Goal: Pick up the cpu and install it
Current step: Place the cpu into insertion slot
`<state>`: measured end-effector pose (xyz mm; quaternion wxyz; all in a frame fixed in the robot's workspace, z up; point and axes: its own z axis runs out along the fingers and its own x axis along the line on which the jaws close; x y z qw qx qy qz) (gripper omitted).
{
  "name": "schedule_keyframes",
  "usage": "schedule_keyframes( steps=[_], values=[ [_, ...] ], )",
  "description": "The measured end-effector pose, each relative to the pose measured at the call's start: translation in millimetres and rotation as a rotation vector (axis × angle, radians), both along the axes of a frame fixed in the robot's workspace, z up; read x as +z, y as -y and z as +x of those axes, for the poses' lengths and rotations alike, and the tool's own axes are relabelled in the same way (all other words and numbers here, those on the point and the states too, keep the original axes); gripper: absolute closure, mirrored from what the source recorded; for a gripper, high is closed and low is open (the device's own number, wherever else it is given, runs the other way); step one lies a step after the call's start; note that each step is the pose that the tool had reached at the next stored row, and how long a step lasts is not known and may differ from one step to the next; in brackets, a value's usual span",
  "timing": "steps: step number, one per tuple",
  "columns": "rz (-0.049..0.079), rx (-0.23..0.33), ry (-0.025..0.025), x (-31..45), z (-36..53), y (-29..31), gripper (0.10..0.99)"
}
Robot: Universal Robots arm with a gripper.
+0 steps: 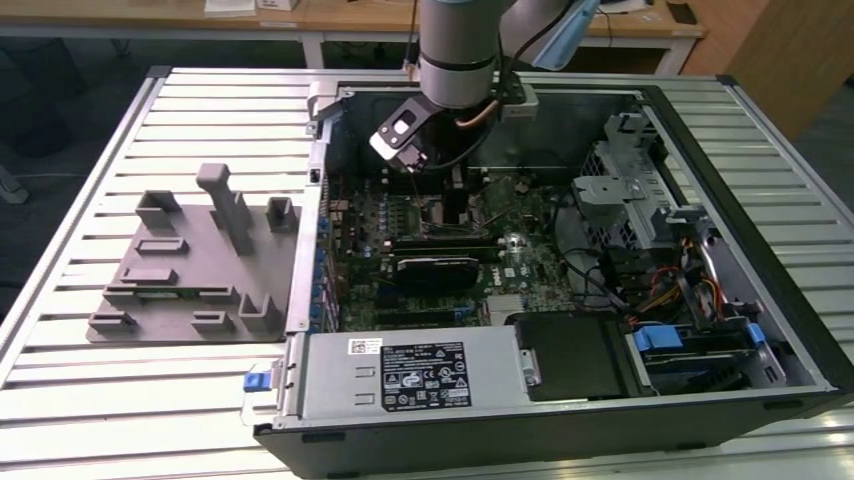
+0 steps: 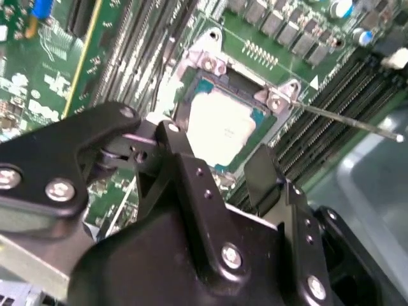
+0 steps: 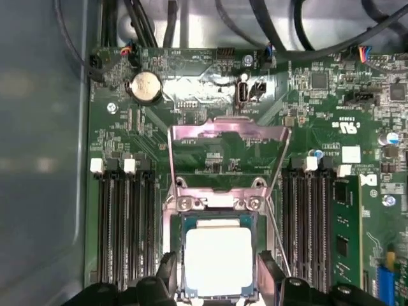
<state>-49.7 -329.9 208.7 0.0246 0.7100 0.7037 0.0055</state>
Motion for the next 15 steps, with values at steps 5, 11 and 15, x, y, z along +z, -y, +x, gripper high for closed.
schedule_keyframes(
  steps=[5,11,15],
  values=[
    [0.000,0.000,0.0011,1.2,0.0,-0.1,0.475],
    [0.000,0.000,0.0011,-0.9,0.0,0.0,0.475],
    [0.000,0.000,0.0010,-0.9,0.0,0.0,0.475]
  ],
)
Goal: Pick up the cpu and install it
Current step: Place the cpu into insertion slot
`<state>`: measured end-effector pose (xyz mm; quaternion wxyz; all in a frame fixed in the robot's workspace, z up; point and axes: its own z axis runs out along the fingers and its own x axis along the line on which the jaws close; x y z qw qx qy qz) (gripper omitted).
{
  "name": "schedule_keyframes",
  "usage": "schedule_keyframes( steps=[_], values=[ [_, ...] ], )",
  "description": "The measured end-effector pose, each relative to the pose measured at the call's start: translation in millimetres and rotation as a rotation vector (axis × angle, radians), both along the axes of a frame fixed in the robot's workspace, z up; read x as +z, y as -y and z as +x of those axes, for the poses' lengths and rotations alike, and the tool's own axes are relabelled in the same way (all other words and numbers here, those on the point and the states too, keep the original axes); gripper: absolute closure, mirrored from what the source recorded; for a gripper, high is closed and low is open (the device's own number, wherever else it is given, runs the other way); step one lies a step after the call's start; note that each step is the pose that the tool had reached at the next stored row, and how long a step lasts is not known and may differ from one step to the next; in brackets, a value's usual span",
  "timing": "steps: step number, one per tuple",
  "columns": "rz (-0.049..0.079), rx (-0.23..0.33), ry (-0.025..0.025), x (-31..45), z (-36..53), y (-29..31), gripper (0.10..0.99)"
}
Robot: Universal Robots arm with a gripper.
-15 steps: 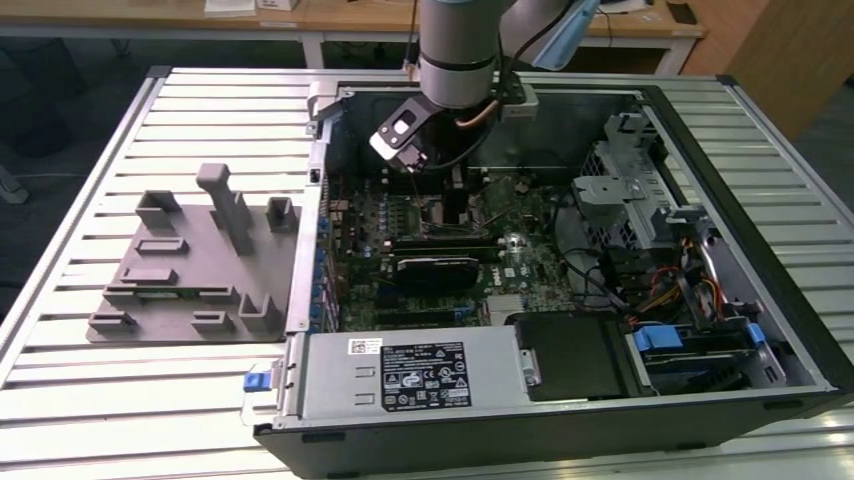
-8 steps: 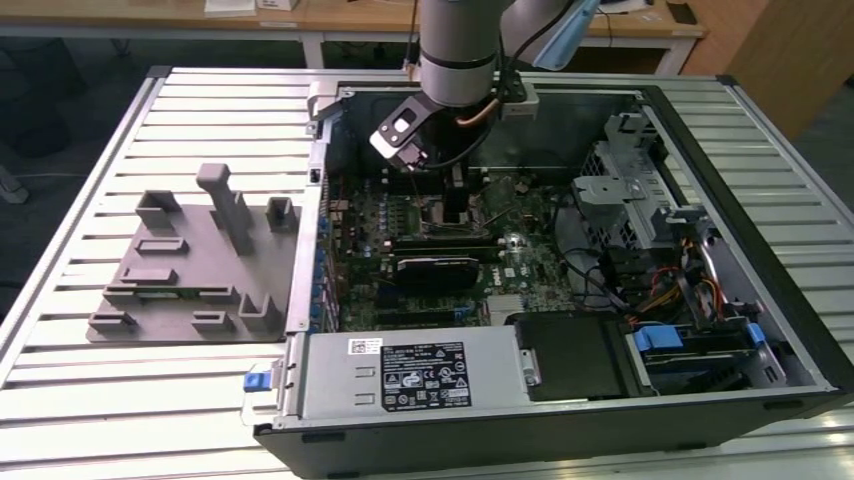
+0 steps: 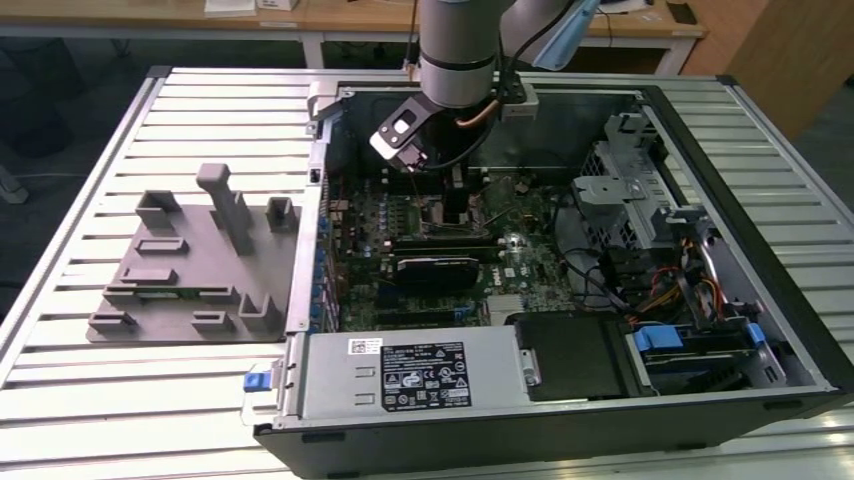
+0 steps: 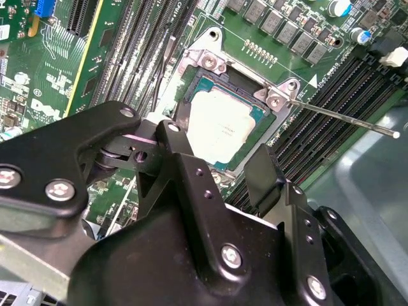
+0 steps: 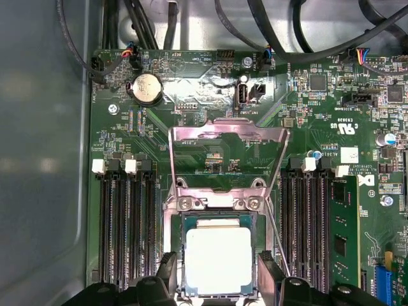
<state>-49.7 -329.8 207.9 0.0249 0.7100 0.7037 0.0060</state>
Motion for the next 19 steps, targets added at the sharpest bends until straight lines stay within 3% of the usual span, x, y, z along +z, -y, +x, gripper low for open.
schedule_keyframes(
  steps=[19],
  values=[
    [0.000,0.000,0.0001,-8.7,0.0,0.0,0.475]
  ],
)
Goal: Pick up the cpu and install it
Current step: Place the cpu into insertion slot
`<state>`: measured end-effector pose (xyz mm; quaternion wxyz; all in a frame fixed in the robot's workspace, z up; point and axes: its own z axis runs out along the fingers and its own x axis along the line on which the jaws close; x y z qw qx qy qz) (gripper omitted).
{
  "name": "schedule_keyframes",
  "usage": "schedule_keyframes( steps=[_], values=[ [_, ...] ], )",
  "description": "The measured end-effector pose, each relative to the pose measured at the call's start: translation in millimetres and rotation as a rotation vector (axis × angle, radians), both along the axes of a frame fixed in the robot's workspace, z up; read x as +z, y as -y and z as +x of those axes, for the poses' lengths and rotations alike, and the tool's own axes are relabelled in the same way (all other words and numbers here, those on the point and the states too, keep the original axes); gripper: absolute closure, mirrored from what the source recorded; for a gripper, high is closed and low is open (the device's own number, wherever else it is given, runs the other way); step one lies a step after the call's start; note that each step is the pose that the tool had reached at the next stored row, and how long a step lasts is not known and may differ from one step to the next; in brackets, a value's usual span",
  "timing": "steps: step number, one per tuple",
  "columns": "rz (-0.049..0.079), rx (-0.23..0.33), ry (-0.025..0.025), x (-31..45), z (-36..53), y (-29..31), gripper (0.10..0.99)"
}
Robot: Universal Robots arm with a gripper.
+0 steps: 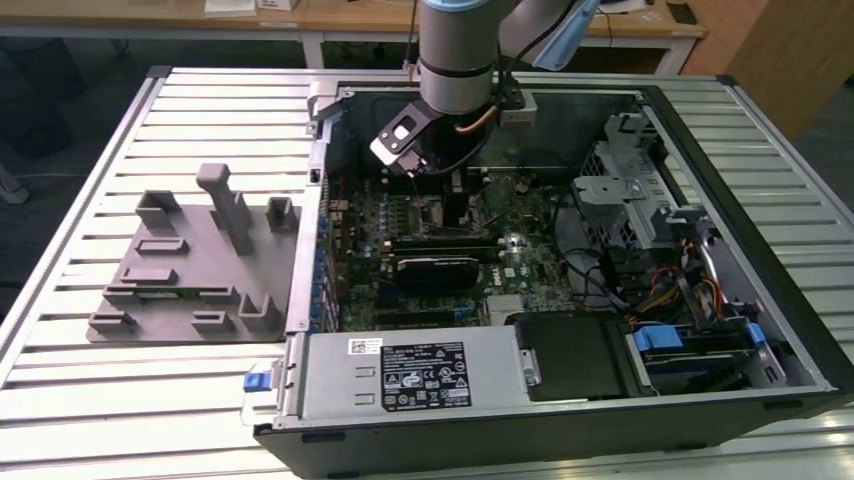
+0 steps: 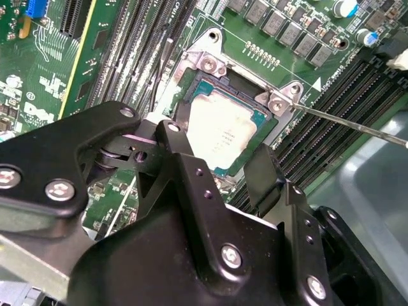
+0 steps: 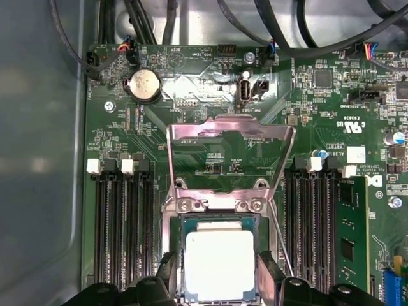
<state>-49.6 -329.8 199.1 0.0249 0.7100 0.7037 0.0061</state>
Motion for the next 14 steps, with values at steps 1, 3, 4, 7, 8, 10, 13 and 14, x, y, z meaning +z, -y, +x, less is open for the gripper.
schedule_keyframes(
  steps=[1,3,4,7,8,10,13,14],
  values=[
    [0.000,0.000,0.0000,-2.9,0.0,0.0,0.475],
    [0.000,0.000,-0.0002,-3.1,0.0,0.1,0.475],
    [0.000,0.000,0.0000,-3.3,0.0,0.0,0.475],
    [0.000,0.000,-0.0002,-4.7,-0.1,0.1,0.475],
    [0.000,0.000,-0.0002,-1.6,0.0,0.0,0.475],
    [0.000,-0.001,0.0000,-2.5,0.0,0.0,0.475],
    [0.000,-0.001,-0.0001,-2.8,0.0,0.0,0.475],
    [0.000,-0.001,0.0000,-2.9,0.0,0.0,0.475]
  ],
)
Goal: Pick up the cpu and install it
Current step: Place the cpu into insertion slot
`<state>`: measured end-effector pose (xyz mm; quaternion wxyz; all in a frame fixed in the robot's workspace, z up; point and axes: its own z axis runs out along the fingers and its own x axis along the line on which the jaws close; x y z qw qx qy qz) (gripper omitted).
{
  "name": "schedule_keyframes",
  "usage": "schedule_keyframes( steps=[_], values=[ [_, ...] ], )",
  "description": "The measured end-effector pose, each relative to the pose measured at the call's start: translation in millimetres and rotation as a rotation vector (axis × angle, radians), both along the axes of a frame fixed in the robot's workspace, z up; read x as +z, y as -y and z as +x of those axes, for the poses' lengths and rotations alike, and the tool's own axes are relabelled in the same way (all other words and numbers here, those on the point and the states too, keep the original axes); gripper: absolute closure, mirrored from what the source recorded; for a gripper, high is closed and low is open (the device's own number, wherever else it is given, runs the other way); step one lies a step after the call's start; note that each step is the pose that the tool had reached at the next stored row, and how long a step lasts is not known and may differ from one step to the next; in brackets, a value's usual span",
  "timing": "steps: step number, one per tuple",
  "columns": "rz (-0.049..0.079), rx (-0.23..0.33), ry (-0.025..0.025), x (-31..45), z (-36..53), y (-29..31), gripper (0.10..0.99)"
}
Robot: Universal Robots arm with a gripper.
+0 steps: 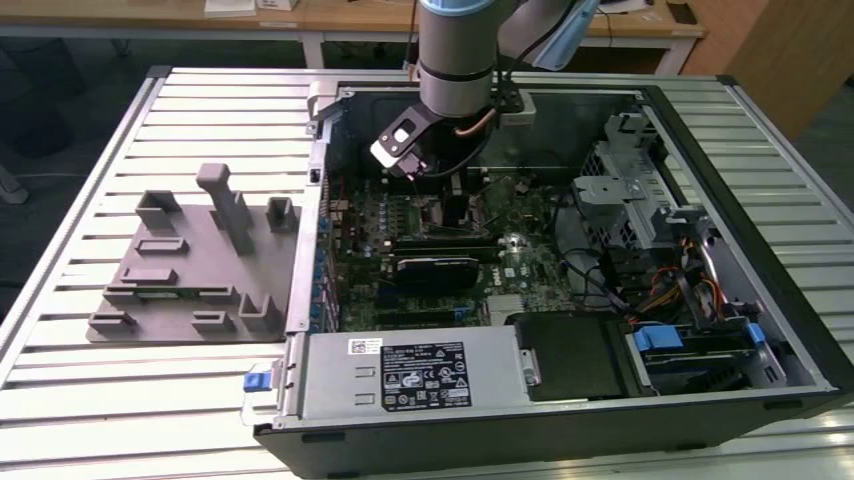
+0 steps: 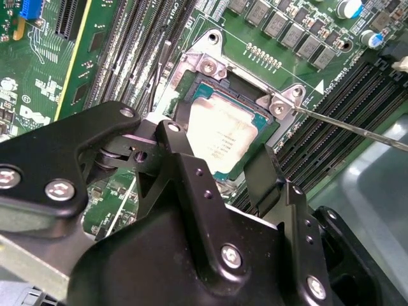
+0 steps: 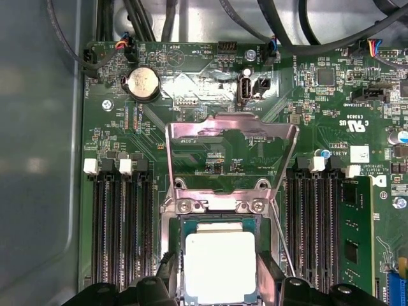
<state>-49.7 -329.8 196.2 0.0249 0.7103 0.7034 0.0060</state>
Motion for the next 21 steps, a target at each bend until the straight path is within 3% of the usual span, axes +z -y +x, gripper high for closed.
schedule_keyframes(
  steps=[11,12,13,20,21],
  values=[
    [0.000,0.000,0.0000,0.2,0.0,0.0,0.475],
    [0.000,0.000,-0.0001,0.3,0.0,0.0,0.486],
    [0.000,0.000,-0.0001,0.3,0.0,0.0,0.557],
    [0.000,0.000,-0.0001,0.4,0.0,0.0,0.573],
    [0.000,0.000,-0.0001,0.4,0.0,0.0,0.627]
  ],
)
